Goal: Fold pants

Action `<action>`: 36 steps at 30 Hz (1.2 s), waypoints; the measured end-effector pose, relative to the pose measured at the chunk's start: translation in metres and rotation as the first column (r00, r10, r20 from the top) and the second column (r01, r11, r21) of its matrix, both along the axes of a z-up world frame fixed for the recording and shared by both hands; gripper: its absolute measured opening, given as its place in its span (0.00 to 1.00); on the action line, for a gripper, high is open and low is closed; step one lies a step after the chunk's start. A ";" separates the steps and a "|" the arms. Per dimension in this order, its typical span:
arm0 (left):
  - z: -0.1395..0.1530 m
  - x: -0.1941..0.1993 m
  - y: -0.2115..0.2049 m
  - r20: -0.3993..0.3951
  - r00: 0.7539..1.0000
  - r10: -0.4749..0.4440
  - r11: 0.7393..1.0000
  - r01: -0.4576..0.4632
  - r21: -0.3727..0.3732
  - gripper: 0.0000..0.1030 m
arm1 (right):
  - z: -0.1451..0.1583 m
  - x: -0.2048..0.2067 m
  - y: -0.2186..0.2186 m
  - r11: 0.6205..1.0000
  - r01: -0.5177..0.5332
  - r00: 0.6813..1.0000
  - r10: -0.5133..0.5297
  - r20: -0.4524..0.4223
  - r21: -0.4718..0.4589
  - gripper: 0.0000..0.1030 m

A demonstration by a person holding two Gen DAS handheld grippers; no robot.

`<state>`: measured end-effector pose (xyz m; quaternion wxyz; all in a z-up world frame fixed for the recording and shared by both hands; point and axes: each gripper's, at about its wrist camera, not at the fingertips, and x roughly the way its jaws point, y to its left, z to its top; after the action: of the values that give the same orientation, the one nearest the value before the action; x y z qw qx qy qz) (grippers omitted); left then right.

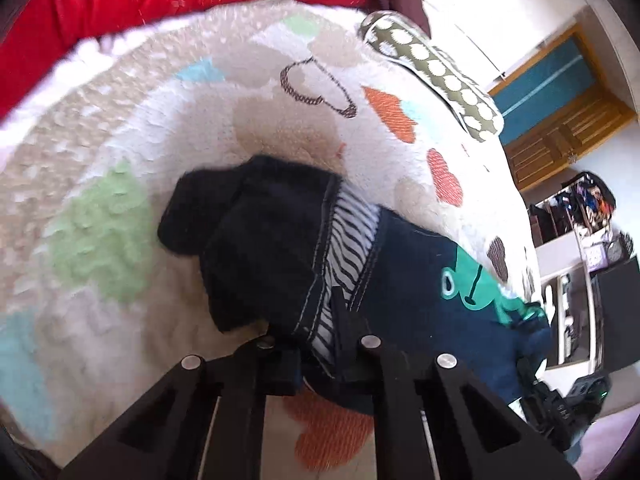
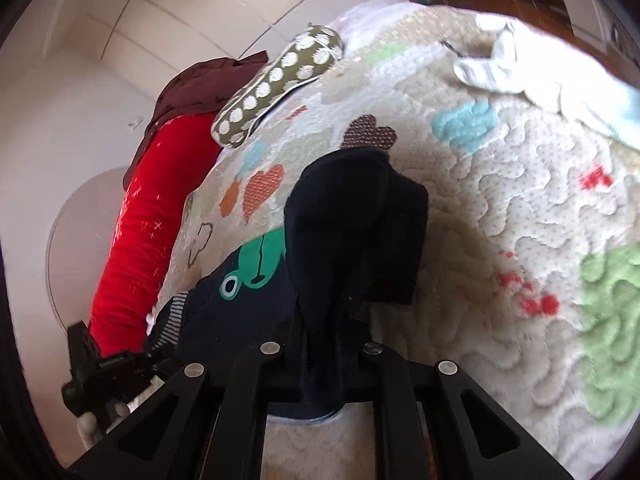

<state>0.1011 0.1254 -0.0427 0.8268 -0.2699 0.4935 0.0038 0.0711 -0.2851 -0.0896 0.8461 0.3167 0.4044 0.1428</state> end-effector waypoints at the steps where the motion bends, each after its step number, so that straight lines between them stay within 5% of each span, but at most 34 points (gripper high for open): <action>1: 0.006 -0.012 -0.002 0.010 1.000 -0.002 1.000 0.002 0.010 0.10 | 0.005 -0.001 0.004 1.000 -0.005 1.000 0.006 0.008 -0.006 0.11; 8: 0.013 -0.078 -0.003 0.036 0.999 0.035 0.998 -0.036 0.054 0.13 | 0.021 -0.071 -0.007 0.999 -0.004 0.999 0.003 0.038 0.036 0.11; 12: -0.008 -0.097 0.000 -0.021 0.999 0.029 0.998 -0.028 0.052 0.13 | -0.002 -0.082 -0.012 0.999 0.032 0.998 -0.034 -0.056 -0.041 0.21; 20: 0.038 -0.143 0.009 0.122 0.991 0.052 0.992 -0.065 0.106 0.31 | 0.021 -0.125 -0.058 0.972 0.202 0.979 -0.200 0.026 -0.119 0.31; 25: 0.057 -0.150 -0.016 0.173 0.985 -0.023 0.985 -0.007 0.173 0.45 | 0.026 -0.125 -0.057 0.974 0.184 0.983 -0.181 0.036 -0.128 0.31; 31: 0.049 -0.145 -0.048 0.148 0.982 -0.113 0.979 0.085 0.184 0.47 | 0.000 -0.097 -0.056 0.985 0.160 0.987 -0.161 -0.021 -0.062 0.34; 32: 0.049 -0.145 -0.052 0.147 0.982 -0.122 0.977 0.093 0.191 0.47 | -0.004 -0.090 -0.057 0.990 0.141 0.989 -0.141 -0.030 -0.023 0.28; 33: 0.048 -0.145 -0.058 0.146 0.980 -0.134 0.973 0.102 0.205 0.47 | -0.006 -0.086 -0.058 0.993 0.121 0.992 -0.120 -0.036 0.018 0.06; 36: 0.044 -0.142 -0.073 0.137 0.978 -0.160 0.962 0.123 0.243 0.47 | 0.007 -0.086 -0.052 0.997 0.073 0.997 -0.074 0.012 0.035 0.02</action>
<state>-0.0412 0.0527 0.0017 0.8869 -0.1343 0.4417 -0.0184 -0.0151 -0.3371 -0.0826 0.8477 0.3451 0.3843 0.1207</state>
